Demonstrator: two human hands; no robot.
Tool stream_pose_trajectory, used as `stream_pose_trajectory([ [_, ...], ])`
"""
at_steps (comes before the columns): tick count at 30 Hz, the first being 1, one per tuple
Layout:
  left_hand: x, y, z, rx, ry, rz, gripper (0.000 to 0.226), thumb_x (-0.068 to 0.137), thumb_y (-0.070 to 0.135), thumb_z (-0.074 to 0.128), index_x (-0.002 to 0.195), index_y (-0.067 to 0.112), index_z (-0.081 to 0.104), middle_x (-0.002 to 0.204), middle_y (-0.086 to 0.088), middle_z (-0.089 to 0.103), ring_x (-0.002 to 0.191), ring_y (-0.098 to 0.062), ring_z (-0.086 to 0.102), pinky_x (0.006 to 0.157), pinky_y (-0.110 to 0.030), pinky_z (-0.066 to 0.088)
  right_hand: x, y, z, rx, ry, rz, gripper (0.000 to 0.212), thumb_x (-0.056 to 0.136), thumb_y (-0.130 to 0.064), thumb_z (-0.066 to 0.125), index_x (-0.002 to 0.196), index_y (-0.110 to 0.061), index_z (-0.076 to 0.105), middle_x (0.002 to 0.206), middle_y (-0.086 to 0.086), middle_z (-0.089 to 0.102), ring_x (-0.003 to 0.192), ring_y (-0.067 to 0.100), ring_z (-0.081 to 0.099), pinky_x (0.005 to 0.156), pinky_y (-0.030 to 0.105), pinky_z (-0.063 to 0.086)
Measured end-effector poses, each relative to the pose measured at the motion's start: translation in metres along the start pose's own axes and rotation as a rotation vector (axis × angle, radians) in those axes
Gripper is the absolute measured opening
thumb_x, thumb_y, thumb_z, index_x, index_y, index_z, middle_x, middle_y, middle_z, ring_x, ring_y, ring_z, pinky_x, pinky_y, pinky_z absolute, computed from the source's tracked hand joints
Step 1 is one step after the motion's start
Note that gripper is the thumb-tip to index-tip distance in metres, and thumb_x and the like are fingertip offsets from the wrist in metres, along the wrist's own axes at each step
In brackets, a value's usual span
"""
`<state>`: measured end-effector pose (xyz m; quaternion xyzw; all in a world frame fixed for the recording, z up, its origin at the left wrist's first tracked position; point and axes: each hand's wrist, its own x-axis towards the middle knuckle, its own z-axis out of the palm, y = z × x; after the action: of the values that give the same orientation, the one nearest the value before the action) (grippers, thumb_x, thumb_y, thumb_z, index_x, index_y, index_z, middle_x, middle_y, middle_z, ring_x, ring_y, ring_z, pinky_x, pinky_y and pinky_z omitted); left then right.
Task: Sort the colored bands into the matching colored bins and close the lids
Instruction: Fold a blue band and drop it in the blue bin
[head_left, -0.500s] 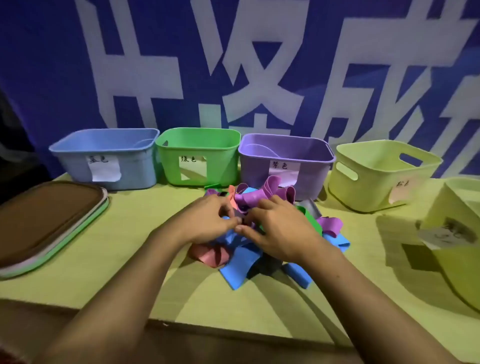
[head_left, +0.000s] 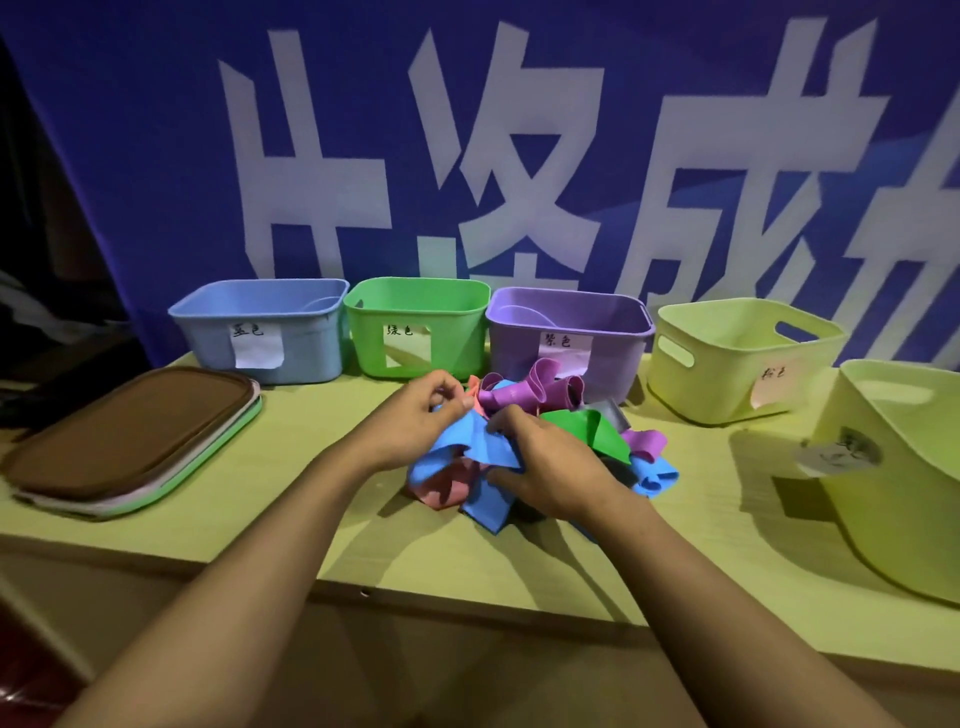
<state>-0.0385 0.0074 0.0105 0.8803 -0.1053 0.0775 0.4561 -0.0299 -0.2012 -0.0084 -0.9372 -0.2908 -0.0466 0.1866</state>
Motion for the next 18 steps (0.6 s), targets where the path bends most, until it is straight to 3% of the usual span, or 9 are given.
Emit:
stream_pose_trajectory([
  [3,0.0,0.01,-0.001,-0.094,0.013,-0.007,0.015,0.102,0.029,0.061,0.092,0.019,0.056,0.057,0.018,0.053,0.052,0.0,0.041,0.057,-0.023,0.037,-0.008,0.005,-0.008,0.155,0.076,0.047,0.046,0.087,-0.012,0.063,0.127,-0.026,0.046,0.125,-0.002,0.064,0.105,0.027,0.062,0.077,0.038,0.046],
  [6,0.001,0.015,-0.004,-0.143,0.007,-0.022,0.016,0.1,0.035,0.064,0.094,0.021,0.061,0.059,0.012,0.048,0.052,-0.008,0.037,0.05,-0.025,0.035,-0.011,0.016,-0.027,0.201,0.14,0.061,0.054,0.082,0.004,0.056,0.126,-0.025,0.053,0.125,-0.01,0.062,0.111,0.016,0.059,0.089,0.035,0.048],
  [8,0.004,0.016,-0.006,-0.059,-0.004,0.022,0.016,0.098,0.04,0.066,0.093,0.024,0.064,0.067,0.007,0.052,0.061,-0.009,0.04,0.058,-0.028,0.032,-0.011,0.025,-0.038,0.144,0.142,0.061,0.054,0.081,0.006,0.054,0.124,-0.026,0.058,0.127,-0.004,0.062,0.113,0.019,0.058,0.092,0.038,0.049],
  [10,0.008,0.016,-0.007,0.018,-0.025,0.05,0.028,0.091,0.058,0.067,0.093,0.03,0.065,0.081,-0.001,0.059,0.072,-0.014,0.047,0.068,-0.032,0.036,-0.009,0.034,-0.049,0.08,0.14,0.049,0.052,0.081,0.006,0.053,0.119,-0.028,0.062,0.124,-0.003,0.065,0.111,0.022,0.06,0.089,0.04,0.05],
  [13,0.009,0.02,-0.01,0.145,-0.104,-0.001,0.052,0.071,0.079,0.071,0.093,0.033,0.063,0.094,0.013,0.07,0.082,-0.022,0.061,0.074,-0.036,0.047,-0.01,0.046,-0.064,-0.003,0.154,0.051,0.05,0.08,0.006,0.051,0.113,-0.028,0.067,0.117,-0.004,0.07,0.107,0.024,0.063,0.083,0.038,0.05],
  [16,0.007,0.023,-0.012,0.336,-0.228,-0.002,0.056,0.065,0.077,0.079,0.097,0.036,0.059,0.097,0.011,0.067,0.083,-0.022,0.062,0.07,-0.034,0.044,-0.012,0.056,-0.075,-0.037,0.15,0.081,0.047,0.082,0.006,0.052,0.112,-0.028,0.067,0.11,-0.004,0.072,0.098,0.025,0.063,0.074,0.037,0.048],
  [18,0.007,0.022,-0.01,0.358,-0.273,0.007,0.048,0.073,0.063,0.083,0.102,0.035,0.056,0.096,0.007,0.066,0.077,-0.016,0.057,0.07,-0.033,0.042,-0.012,0.064,-0.08,-0.038,0.142,0.104,0.041,0.083,0.005,0.055,0.102,-0.03,0.063,0.103,-0.004,0.072,0.095,0.027,0.065,0.071,0.036,0.048],
])
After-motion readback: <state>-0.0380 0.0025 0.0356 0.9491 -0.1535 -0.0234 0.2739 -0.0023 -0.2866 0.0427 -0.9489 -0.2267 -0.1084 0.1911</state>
